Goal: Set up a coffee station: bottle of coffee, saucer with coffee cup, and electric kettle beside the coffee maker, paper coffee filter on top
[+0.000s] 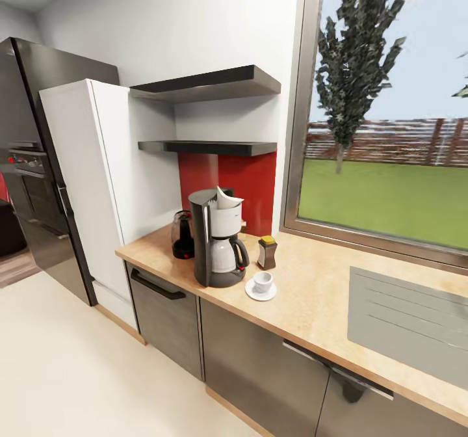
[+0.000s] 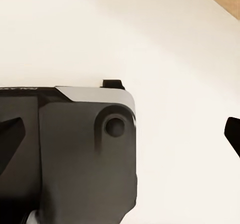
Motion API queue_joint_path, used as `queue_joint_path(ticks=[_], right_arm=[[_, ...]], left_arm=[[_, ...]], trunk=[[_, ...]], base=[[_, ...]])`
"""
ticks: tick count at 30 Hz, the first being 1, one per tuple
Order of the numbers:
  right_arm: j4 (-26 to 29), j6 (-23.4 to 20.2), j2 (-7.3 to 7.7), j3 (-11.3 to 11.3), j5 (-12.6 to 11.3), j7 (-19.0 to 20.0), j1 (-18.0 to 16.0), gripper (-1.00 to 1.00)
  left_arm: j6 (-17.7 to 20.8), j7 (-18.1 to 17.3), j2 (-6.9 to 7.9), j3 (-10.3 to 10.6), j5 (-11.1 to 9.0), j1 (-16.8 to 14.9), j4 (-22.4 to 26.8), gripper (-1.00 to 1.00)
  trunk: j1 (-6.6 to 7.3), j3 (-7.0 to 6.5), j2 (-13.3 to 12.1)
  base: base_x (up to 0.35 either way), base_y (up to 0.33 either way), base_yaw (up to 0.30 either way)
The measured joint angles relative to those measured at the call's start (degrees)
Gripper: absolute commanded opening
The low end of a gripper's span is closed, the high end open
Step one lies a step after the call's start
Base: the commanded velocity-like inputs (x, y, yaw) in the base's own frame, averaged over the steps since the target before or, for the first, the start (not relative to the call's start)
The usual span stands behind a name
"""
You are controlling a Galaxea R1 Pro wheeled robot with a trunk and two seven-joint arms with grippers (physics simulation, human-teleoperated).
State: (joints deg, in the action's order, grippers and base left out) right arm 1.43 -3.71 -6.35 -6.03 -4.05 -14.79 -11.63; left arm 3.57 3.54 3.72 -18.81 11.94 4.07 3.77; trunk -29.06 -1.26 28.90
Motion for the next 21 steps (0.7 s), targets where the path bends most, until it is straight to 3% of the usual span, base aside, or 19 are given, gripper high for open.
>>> queue_joint_path(ticks=[8,21], right_arm=[[0.26,1.15,3.09,-0.03,-0.14,0.05,0.01,1.00],[0.49,7.05,3.41,-0.01,-0.18,0.20,0.04,1.00]], left_arm=[[0.42,-0.05,0.00,0.21,0.20,0.00,0.04,1.00],[0.35,0.17,-0.01,0.28,0.14,-0.01,0.06,1.00]], trunk=[[0.00,0.00,0.00],[0.00,0.00,0.00]], base=[[0.000,0.000,0.000],[0.000,0.000,0.000]])
